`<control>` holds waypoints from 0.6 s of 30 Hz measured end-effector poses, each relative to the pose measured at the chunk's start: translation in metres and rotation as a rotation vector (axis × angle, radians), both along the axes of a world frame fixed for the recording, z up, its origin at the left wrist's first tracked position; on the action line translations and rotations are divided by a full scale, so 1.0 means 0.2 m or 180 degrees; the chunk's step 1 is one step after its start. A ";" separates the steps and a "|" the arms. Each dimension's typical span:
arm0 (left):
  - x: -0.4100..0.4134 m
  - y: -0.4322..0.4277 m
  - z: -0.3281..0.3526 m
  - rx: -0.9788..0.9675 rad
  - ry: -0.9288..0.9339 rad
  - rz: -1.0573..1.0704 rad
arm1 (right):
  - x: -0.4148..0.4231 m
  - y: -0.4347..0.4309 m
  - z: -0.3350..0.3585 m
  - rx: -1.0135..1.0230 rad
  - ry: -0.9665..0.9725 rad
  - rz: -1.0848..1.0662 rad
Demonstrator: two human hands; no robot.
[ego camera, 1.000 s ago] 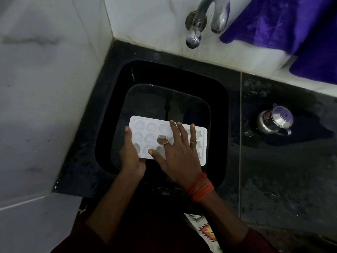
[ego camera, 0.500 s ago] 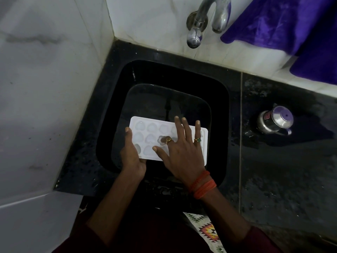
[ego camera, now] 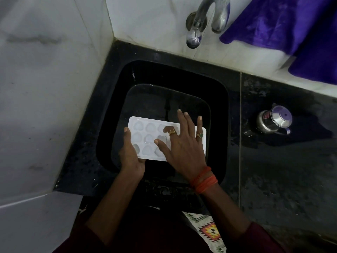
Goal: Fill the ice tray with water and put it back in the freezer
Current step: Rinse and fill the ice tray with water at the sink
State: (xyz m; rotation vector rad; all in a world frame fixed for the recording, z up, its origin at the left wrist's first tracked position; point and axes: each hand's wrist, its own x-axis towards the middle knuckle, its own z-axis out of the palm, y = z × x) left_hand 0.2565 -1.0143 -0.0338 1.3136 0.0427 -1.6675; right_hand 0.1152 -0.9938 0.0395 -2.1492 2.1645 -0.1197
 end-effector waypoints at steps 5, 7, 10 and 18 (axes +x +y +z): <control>0.00 0.00 0.00 -0.0001 0.0022 -0.0001 | 0.01 -0.03 -0.01 0.0102 -0.0073 0.0049; -0.01 0.00 0.02 0.0065 0.0097 0.0000 | 0.02 -0.04 -0.02 0.0185 -0.0119 0.0084; -0.01 0.01 0.02 0.0074 0.0107 0.0025 | 0.03 -0.06 -0.01 0.0304 -0.0100 0.0090; -0.01 0.01 -0.04 0.0008 0.0029 -0.0056 | 0.03 -0.07 -0.01 0.0188 -0.0057 0.0086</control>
